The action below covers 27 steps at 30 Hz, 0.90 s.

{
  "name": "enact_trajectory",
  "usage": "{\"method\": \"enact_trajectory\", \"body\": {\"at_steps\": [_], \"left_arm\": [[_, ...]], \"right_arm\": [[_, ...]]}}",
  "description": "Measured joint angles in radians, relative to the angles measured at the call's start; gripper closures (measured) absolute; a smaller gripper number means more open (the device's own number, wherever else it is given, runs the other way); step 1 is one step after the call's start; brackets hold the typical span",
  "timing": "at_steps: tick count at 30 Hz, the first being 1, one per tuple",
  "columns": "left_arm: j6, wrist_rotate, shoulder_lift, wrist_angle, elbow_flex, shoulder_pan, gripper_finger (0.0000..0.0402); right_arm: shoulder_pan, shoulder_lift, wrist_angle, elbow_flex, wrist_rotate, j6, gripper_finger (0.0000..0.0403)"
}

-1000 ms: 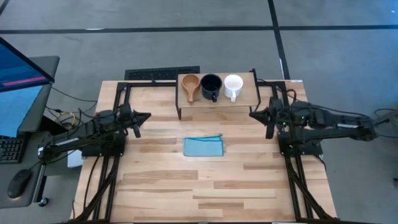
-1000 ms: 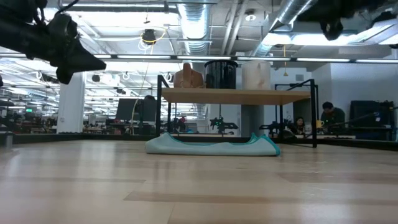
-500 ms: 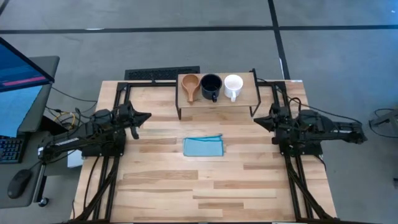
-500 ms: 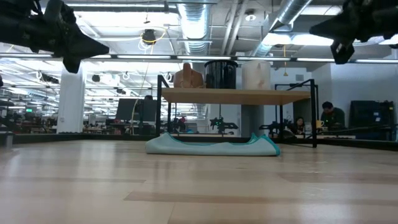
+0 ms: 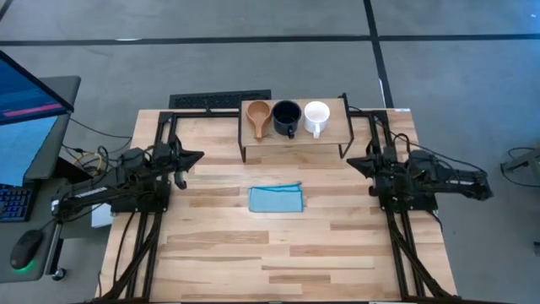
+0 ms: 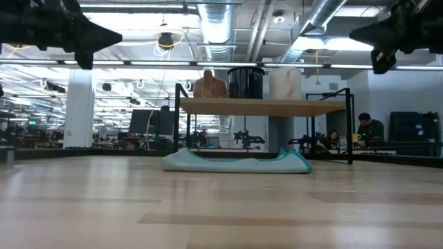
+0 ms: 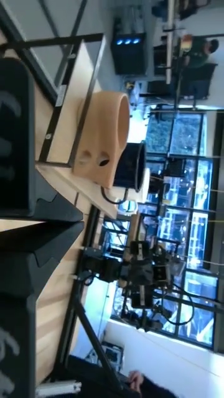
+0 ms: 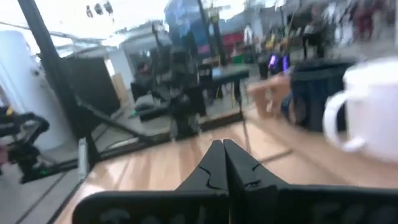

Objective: Stack small to large cups/mugs on shelf
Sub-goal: Return to Home Position

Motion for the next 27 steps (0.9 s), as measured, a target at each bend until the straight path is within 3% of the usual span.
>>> {"method": "enact_trajectory", "body": {"at_steps": [9, 18, 27], "left_arm": [[0.037, -0.008, 0.001, -0.038, 0.000, 0.039, 0.0401], [0.058, -0.006, 0.000, -0.047, -0.027, 0.136, 0.0401], [0.009, 0.082, 0.000, 0.149, -0.169, 0.228, 0.0401]], "right_arm": [[-0.120, 0.003, 0.020, -0.023, -0.039, -0.012, 0.0401], [-0.277, 0.003, 0.095, -0.107, -0.156, -0.004, 0.0401], [-0.417, 0.003, 0.249, -0.197, -0.271, 0.030, 0.0401]]}}
